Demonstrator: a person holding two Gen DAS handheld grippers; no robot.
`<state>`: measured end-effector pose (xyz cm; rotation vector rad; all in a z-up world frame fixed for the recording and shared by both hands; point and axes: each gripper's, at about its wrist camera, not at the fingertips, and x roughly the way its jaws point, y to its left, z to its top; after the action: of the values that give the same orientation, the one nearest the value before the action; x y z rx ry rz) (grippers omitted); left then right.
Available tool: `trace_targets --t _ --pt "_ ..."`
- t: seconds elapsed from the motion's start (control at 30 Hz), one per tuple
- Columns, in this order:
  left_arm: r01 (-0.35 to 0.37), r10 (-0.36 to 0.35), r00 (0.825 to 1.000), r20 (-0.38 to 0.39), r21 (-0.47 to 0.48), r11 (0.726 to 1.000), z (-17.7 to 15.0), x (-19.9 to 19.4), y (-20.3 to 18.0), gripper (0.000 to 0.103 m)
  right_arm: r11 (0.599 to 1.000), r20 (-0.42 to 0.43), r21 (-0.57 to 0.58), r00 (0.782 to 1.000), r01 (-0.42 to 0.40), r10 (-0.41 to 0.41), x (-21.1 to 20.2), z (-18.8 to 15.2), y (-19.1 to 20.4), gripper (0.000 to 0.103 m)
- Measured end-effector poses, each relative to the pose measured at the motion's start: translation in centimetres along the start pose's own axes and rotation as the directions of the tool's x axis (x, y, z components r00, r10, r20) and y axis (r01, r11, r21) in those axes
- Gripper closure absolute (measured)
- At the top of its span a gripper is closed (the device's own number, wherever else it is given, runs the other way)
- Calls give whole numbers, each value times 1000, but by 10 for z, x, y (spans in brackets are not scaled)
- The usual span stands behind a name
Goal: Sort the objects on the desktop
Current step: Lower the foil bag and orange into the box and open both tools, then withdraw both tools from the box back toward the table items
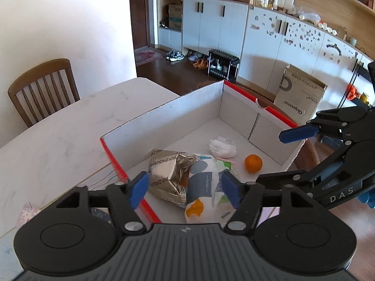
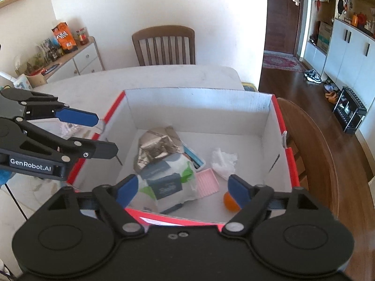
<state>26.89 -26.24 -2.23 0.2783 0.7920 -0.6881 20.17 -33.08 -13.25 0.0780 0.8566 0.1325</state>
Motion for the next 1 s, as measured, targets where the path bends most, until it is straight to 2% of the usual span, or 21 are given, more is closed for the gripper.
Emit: trace_targets --t 0.1,0.2,0.3,0.4,0.53,1.0 --pt "5 -5 1000 16 -10 1000 -5 -10 2 28 1000 21 11 1000 -4 4 -6 -2 7 13" --pt "11 -10 999 33 -13 1000 -12 -21 4 20 1000 39 28 999 1 -2 -11 -4 14 12" --pt "13 -12 999 48 -16 1000 -20 -32 9 20 1000 56 14 998 9 -10 -14 -5 26 11" --pt "27 -25 998 59 -37 999 -28 -43 19 13 1000 71 7 997 29 -30 -17 -5 39 6" --pt "24 -20 997 76 -56 998 -43 -60 35 9 1000 81 20 997 15 -16 -17 -5 54 1" --pt "-16 27 997 70 -152 988 -108 -105 104 8 998 62 37 997 -57 54 1 4 128 1"
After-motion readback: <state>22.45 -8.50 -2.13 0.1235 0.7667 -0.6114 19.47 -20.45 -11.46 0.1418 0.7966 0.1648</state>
